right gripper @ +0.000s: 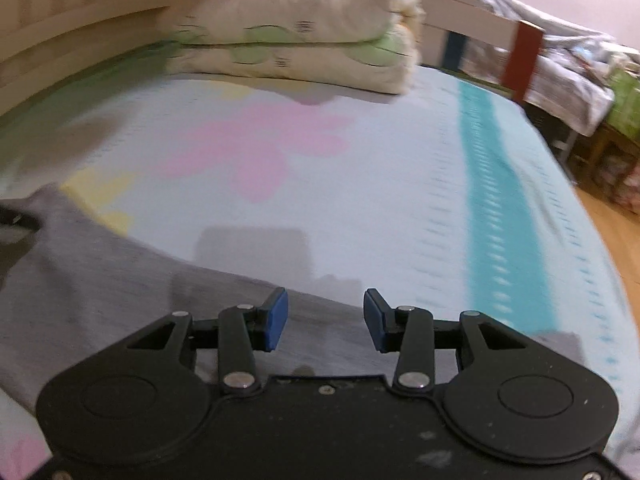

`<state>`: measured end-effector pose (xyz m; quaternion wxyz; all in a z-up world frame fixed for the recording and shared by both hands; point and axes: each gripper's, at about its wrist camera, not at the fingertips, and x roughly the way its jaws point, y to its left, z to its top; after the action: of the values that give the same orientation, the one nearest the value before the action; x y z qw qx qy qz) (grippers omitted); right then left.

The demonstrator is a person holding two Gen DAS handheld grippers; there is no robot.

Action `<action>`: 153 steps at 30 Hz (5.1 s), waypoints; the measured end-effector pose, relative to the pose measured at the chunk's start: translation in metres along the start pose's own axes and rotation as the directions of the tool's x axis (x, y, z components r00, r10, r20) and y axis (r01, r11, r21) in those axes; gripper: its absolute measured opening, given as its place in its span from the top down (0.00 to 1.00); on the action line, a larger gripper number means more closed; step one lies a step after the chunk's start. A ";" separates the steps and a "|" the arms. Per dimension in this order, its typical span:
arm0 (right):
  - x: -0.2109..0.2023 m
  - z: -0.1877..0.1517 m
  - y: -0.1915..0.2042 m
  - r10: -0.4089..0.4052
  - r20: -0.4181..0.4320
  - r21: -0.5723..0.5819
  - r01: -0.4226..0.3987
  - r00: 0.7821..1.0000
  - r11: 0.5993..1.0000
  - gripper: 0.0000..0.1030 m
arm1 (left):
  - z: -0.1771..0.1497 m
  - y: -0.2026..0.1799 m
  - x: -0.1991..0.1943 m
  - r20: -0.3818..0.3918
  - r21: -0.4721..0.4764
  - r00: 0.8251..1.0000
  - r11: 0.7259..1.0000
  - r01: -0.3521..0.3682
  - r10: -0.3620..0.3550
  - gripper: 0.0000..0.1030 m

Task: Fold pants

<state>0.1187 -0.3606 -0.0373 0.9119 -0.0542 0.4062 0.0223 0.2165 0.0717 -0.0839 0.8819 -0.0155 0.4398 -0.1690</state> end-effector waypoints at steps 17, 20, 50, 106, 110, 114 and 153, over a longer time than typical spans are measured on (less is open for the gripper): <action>0.052 0.072 0.149 0.415 0.046 -0.151 -0.404 0.909 0.902 0.55 | -0.055 0.040 0.003 0.010 -0.162 0.999 0.986 0.049 -0.048 0.97; 0.067 0.089 0.178 0.476 0.031 -0.179 -0.464 0.879 0.868 0.55 | -0.059 0.042 -0.001 0.034 -0.158 0.998 0.986 0.057 -0.052 0.97; 0.118 0.100 0.285 0.584 -0.122 -0.339 -0.587 0.802 0.735 0.60 | -0.087 0.076 -0.037 0.043 -0.201 0.999 0.979 0.033 -0.025 0.96; 0.016 -0.052 0.020 -0.014 -0.162 0.081 0.027 0.987 0.996 0.76 | -0.084 -0.084 0.002 -0.088 0.173 0.993 0.980 0.094 -0.080 0.95; 0.001 -0.053 0.014 0.018 -0.159 0.051 -0.010 0.987 0.999 0.73 | -0.079 -0.093 0.000 -0.117 0.182 0.987 0.975 0.130 -0.110 0.95; 0.006 -0.032 0.004 0.080 -0.037 -0.027 -0.081 0.996 0.996 0.53 | -0.074 -0.104 0.004 -0.126 0.171 0.981 0.971 0.169 -0.148 0.95; 0.054 -0.016 0.043 0.316 -0.129 -0.416 -0.340 0.940 0.843 0.95 | -0.030 -0.111 0.040 -0.095 0.168 0.981 0.969 0.181 -0.167 0.95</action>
<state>0.1391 -0.3200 -0.0919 0.8480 -0.1855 0.4192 0.2660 0.1833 -0.0419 -0.1136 0.8432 0.0305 0.4553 -0.2841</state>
